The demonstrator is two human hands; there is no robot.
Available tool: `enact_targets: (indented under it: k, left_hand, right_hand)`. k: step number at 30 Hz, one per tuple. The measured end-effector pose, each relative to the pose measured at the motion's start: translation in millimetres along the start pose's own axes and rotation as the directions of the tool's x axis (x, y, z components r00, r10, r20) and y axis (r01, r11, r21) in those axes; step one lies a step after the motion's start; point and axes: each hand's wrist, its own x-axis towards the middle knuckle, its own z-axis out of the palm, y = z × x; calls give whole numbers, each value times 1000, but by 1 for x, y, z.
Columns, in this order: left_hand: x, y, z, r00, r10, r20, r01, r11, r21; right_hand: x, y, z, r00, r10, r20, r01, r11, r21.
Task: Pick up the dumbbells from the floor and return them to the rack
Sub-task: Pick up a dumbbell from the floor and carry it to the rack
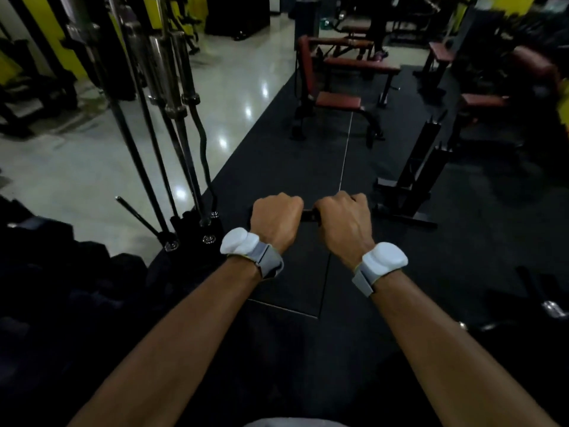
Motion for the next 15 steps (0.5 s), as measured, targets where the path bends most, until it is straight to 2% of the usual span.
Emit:
enact_targets:
  k: [6,8,10,12,13,15]
  left_hand:
    - [87,-27,15,1000,-15,-17,16,999,45]
    - [119,-37,28,997,-76,-27,77,995,67]
    - [142,-46,35,989,-144,34,142,988,61]
    - [164,-49,41,973,-227,35,224,972,68]
    - [173,-54,43,964,-264,-19,264,963,46]
    - [183,-64,51,951,-308,28,305,950,73]
  right_hand:
    - [95,20,16,999,-39,-12,39,999,1]
    - [141,26,29,995,-95,10,95,995,24]
    - [179,29,41,987,-158,24,157,987,40]
    - [218,32,61,970,-245,12,244,969,51]
    - [236,32,71,956,-294,-1,294,954,57]
    - [258,29,83,935,-352,-35,354,932,76]
